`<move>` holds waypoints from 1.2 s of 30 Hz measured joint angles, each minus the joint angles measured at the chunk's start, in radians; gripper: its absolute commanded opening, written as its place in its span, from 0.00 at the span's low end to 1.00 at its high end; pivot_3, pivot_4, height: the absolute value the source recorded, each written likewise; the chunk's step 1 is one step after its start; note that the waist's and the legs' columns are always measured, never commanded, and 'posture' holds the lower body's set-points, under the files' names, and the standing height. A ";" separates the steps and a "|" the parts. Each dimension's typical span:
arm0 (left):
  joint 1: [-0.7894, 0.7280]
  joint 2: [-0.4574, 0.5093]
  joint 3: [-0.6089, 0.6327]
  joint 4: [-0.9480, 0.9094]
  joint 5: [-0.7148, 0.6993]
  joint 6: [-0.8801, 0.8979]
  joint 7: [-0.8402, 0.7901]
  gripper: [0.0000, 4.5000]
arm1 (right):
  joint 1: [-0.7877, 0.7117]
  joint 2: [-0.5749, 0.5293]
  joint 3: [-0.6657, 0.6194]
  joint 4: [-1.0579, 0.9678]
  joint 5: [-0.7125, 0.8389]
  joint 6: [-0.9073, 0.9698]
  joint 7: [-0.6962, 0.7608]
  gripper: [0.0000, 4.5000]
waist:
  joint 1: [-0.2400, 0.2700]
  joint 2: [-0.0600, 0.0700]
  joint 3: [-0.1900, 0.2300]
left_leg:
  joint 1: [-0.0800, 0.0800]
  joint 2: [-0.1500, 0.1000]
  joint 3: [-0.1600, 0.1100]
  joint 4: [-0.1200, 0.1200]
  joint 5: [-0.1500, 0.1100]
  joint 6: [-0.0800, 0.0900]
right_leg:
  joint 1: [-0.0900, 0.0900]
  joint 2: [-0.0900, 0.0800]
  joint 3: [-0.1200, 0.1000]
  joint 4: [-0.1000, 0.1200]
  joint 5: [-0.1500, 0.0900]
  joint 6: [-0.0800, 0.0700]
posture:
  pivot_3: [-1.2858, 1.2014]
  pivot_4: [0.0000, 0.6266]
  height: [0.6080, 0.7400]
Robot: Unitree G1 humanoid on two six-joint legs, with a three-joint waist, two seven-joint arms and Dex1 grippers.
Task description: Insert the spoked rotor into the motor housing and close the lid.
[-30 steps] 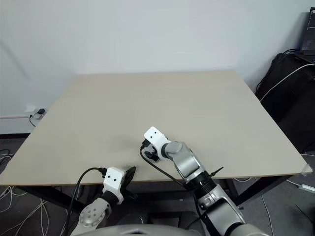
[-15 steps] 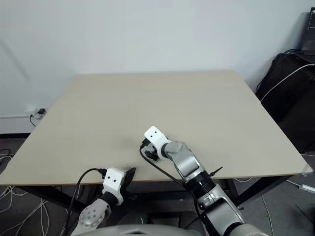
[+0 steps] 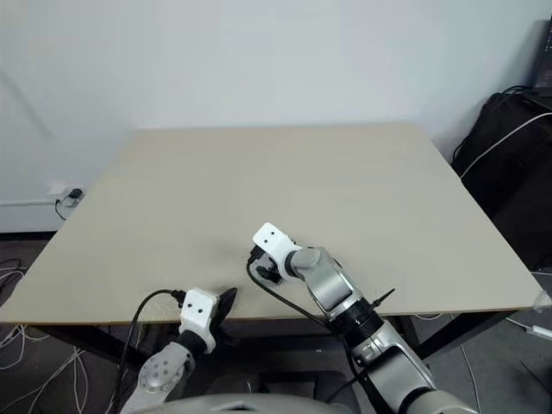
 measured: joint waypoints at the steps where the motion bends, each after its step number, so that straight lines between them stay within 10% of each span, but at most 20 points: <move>1: -0.034 0.001 0.014 0.003 -0.003 0.018 0.005 0.00 | 0.000 0.000 0.000 0.001 0.000 0.000 -0.001 0.71 | 0.000 0.000 0.000 | 0.000 0.000 0.000 0.000 0.000 0.000 | 0.000 0.000 0.000 0.000 0.000 0.001 | 0.52 0.00 1.00; 36: -0.741 0.078 0.099 0.547 -0.269 0.549 -0.446 0.00 | 0.022 0.025 -0.017 -0.016 0.002 0.003 -0.030 0.71 | -0.012 -0.006 -0.002 | 0.000 -0.004 -0.009 -0.001 0.004 0.001 | 0.000 0.001 -0.001 0.001 0.002 0.003 | 0.52 0.00 1.00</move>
